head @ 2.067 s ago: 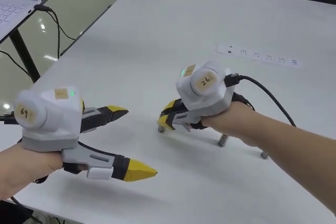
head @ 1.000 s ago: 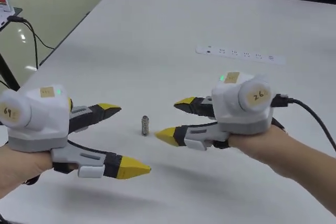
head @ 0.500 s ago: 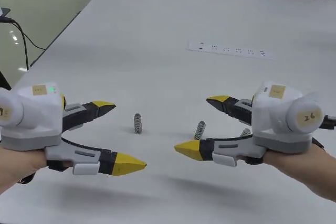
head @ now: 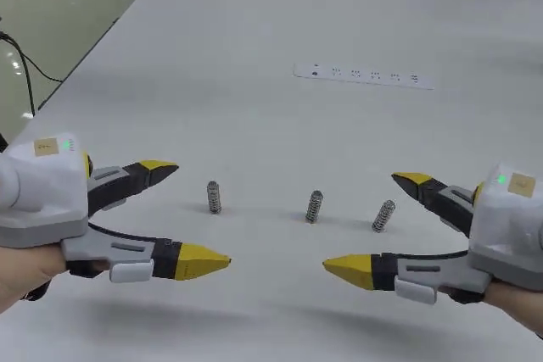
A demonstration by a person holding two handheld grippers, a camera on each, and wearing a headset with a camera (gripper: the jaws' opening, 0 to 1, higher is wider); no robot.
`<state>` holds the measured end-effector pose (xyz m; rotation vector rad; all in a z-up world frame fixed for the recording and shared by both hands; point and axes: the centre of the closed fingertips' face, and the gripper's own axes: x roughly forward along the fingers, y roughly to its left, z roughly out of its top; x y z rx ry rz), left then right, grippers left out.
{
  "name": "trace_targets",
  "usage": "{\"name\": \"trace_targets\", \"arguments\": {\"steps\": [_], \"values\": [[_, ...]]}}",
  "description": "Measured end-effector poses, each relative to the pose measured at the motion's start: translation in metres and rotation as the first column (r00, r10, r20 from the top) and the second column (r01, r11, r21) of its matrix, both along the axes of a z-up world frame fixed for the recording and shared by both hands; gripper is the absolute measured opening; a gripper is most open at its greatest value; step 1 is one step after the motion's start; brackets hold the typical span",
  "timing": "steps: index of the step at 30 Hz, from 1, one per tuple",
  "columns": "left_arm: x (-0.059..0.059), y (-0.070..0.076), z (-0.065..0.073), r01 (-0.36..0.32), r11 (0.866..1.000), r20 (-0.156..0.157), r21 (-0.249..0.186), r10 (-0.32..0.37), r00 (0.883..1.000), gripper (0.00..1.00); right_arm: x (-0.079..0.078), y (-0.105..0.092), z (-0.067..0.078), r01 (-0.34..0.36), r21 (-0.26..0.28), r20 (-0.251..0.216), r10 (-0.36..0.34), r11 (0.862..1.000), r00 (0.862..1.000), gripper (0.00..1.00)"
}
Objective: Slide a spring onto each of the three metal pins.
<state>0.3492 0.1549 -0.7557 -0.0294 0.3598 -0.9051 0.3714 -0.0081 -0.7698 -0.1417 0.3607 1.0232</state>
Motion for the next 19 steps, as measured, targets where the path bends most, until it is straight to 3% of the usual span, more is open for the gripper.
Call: {"name": "trace_targets", "arguments": {"steps": [3,11,19], "values": [[-0.001,0.002,0.000,-0.007,1.000,0.004,0.004,0.007,1.000,0.98,-0.003,-0.010,-0.001,0.025,0.020,-0.015,-0.025,0.999,1.000,0.99],[-0.004,0.009,0.001,-0.033,0.999,0.007,0.009,0.032,0.999,0.98,-0.009,-0.048,-0.018,0.092,-0.016,-0.043,-0.093,0.996,0.995,0.99],[-0.003,0.012,0.000,-0.047,0.999,0.004,0.008,0.047,0.999,0.98,-0.009,-0.045,-0.017,0.095,-0.017,-0.038,-0.095,0.995,0.995,0.99]]}}
